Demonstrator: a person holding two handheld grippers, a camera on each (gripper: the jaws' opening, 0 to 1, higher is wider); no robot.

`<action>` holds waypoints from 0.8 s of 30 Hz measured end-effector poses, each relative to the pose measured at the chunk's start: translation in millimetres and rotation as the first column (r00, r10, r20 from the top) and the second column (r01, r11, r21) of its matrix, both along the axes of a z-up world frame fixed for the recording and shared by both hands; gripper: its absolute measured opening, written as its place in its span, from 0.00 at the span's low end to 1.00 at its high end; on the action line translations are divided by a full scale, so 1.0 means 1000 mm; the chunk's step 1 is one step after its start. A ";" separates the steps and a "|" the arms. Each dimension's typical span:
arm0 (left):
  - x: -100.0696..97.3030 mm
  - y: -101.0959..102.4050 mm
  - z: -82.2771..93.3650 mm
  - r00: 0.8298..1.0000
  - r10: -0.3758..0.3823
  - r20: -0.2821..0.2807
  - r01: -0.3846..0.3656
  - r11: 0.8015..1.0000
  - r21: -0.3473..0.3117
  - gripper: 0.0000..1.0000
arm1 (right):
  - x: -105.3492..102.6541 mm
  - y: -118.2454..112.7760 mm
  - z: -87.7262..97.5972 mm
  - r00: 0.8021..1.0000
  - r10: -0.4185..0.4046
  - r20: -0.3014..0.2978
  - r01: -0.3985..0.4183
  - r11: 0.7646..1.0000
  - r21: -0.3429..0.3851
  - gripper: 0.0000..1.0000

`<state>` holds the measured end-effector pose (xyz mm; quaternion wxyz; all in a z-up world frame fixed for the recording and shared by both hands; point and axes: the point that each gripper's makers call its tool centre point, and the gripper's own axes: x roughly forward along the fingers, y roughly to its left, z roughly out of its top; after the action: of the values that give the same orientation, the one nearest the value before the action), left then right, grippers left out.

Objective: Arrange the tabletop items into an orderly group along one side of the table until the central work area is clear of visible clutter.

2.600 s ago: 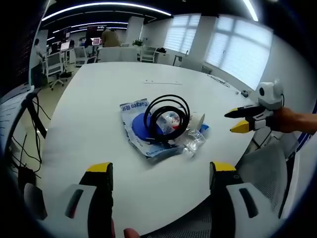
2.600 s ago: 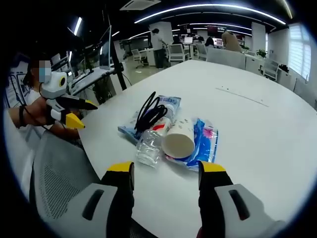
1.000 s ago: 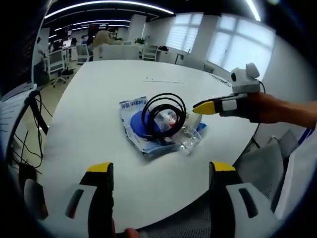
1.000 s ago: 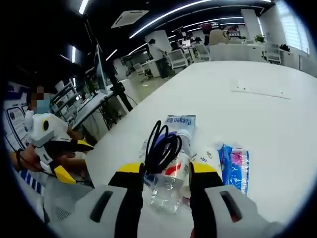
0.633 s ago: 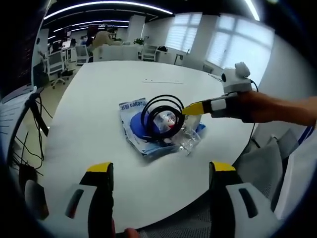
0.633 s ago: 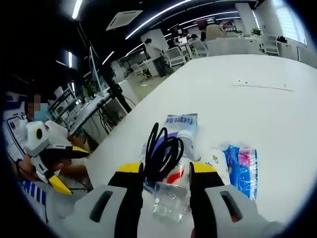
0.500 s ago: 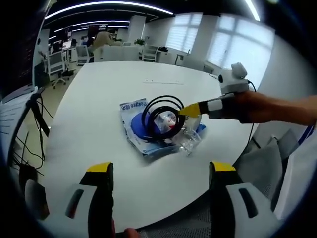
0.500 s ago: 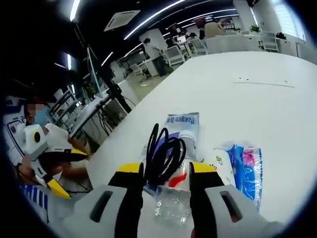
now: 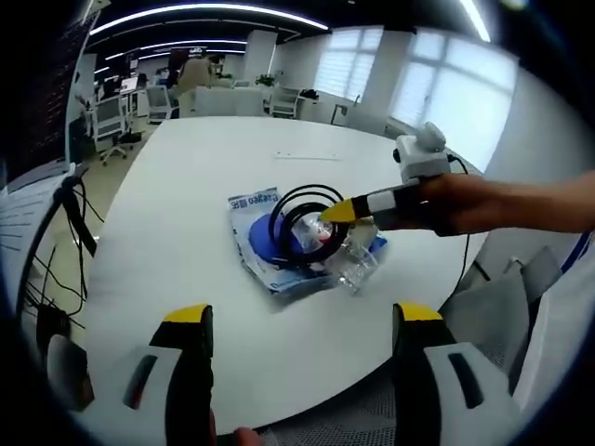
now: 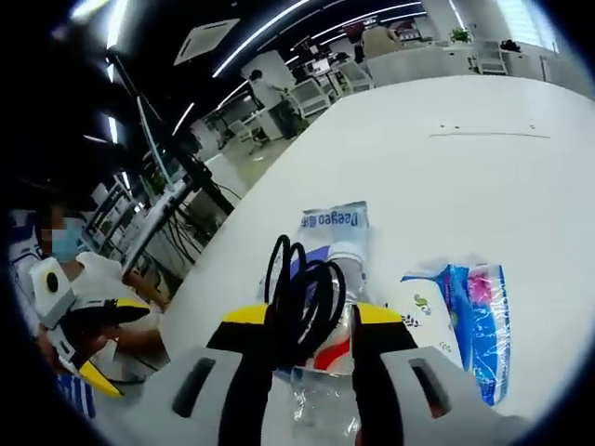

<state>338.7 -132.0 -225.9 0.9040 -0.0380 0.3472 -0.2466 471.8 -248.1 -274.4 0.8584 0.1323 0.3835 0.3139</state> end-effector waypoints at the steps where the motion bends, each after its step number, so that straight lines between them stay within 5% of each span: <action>1: 0.000 0.000 0.000 1.000 0.000 0.000 0.000 1.000 0.000 0.81 | 0.001 0.000 0.001 1.000 -0.007 -0.002 0.007 1.000 0.004 0.27; 11: 0.000 -0.005 -0.001 1.000 -0.001 -0.001 0.001 1.000 0.000 0.80 | 0.004 -0.005 0.001 0.997 -0.069 -0.030 0.069 0.998 -0.008 0.05; 24: -0.002 -0.002 -0.001 1.000 0.020 0.000 -0.020 1.000 -0.002 0.80 | -0.003 -0.002 0.017 0.996 -0.081 -0.027 0.082 0.995 0.050 0.03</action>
<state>336.4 -133.5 -227.3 0.9064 -0.0423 0.3466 -0.2376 469.1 -249.6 -257.5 0.8621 0.1734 0.3802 0.2865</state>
